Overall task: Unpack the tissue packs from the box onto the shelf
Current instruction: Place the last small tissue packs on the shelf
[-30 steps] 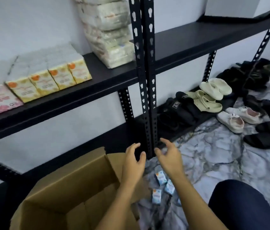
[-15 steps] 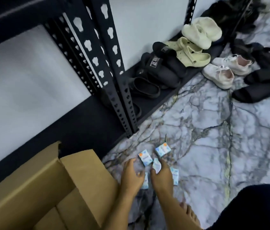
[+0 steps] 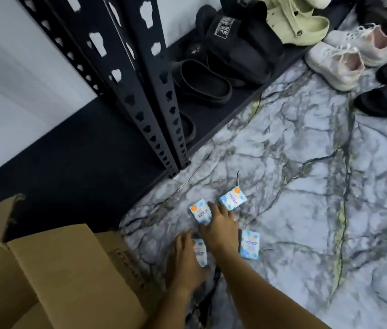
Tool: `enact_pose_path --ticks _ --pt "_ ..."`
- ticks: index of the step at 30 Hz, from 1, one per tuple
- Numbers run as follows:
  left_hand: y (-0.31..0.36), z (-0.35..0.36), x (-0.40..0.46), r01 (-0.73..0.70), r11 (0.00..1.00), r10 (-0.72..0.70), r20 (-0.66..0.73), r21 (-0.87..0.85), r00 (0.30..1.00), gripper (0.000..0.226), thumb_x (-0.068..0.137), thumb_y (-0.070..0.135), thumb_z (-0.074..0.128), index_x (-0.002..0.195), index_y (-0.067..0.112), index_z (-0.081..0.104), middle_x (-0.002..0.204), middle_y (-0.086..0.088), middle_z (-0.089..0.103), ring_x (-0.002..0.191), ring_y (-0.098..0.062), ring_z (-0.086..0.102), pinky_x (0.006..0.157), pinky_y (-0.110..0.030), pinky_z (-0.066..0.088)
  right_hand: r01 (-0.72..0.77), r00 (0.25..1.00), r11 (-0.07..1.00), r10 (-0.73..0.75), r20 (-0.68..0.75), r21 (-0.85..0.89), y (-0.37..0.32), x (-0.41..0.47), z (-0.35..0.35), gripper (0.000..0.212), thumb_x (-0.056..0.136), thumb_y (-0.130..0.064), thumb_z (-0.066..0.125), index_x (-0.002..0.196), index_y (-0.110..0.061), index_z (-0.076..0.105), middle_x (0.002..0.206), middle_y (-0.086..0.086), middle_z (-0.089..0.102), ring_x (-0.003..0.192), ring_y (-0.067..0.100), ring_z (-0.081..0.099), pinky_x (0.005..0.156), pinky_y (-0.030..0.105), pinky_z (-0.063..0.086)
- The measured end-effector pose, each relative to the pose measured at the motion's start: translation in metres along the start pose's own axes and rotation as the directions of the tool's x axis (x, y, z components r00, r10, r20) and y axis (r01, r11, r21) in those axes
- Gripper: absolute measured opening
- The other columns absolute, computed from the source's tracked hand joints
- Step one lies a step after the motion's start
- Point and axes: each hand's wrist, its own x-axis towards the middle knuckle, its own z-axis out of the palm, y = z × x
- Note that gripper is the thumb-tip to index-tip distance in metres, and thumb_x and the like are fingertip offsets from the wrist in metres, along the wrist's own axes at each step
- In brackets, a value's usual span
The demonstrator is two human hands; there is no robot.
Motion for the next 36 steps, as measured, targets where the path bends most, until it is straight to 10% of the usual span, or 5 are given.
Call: enact_pose_path --ticks 3,10,17,25,36 --pt "-0.004 0.005 0.001 -0.041 0.983 0.03 0.062 0.177 0.998 0.104 0.056 0.068 0.036 0.148 0.022 0.017 0.151 -0.002 0.022 0.139 -0.024 0.027 0.109 -0.037 0.033 0.094 0.995 0.994 -0.093 0.031 -0.059 -0.001 0.013 0.008 0.073 0.086 -0.032 0.065 0.15 -0.027 0.03 0.149 0.001 0.038 0.139 0.028 0.028 0.112 0.044 0.031" --pt "-0.017 0.006 0.007 -0.123 0.902 0.093 0.091 0.415 0.991 0.091 0.084 0.039 0.062 0.153 0.028 0.004 0.16 -0.002 0.008 0.144 -0.025 0.016 0.109 -0.037 0.033 0.333 0.934 0.894 -0.269 0.234 -0.301 -0.002 0.035 0.022 0.099 0.082 -0.031 0.075 0.156 -0.03 0.009 0.165 0.002 0.004 0.145 0.033 0.016 0.117 0.045 0.02" --pt "-0.017 0.004 0.013 -0.098 0.926 0.093 0.03 0.363 0.995 0.08 0.082 0.038 0.066 0.147 0.033 0.021 0.154 0.002 0.021 0.138 -0.02 0.027 0.099 -0.031 0.041 0.381 0.924 0.898 -0.36 0.131 -0.221 -0.002 0.036 0.018 0.084 0.084 -0.022 0.069 0.153 -0.025 0.023 0.155 0.006 0.023 0.138 0.03 0.03 0.113 0.042 0.03" --pt "0.001 -0.024 0.022 -0.012 0.988 0.04 -0.186 0.153 0.982 0.072 0.075 0.028 0.074 0.137 0.026 0.037 0.145 0.002 0.035 0.126 -0.02 0.04 0.097 -0.035 0.044 -0.12 0.931 0.989 0.141 -0.337 0.081 -0.008 0.037 -0.011 0.088 0.081 -0.064 0.058 0.144 -0.011 0.028 0.132 0.013 0.041 0.118 0.032 0.044 0.099 0.046 0.043" --pt "-0.003 -0.039 0.029 -0.059 0.998 0.055 -0.244 -0.007 0.968 0.077 0.069 0.013 0.075 0.138 0.021 0.043 0.134 -0.004 0.046 0.118 -0.027 0.048 0.088 -0.037 0.047 -0.288 0.945 0.954 0.297 -0.137 0.087 0.019 0.055 -0.009 0.086 0.079 -0.04 0.068 0.147 -0.028 0.016 0.146 0.012 0.019 0.123 0.044 0.039 0.089 0.054 0.051"
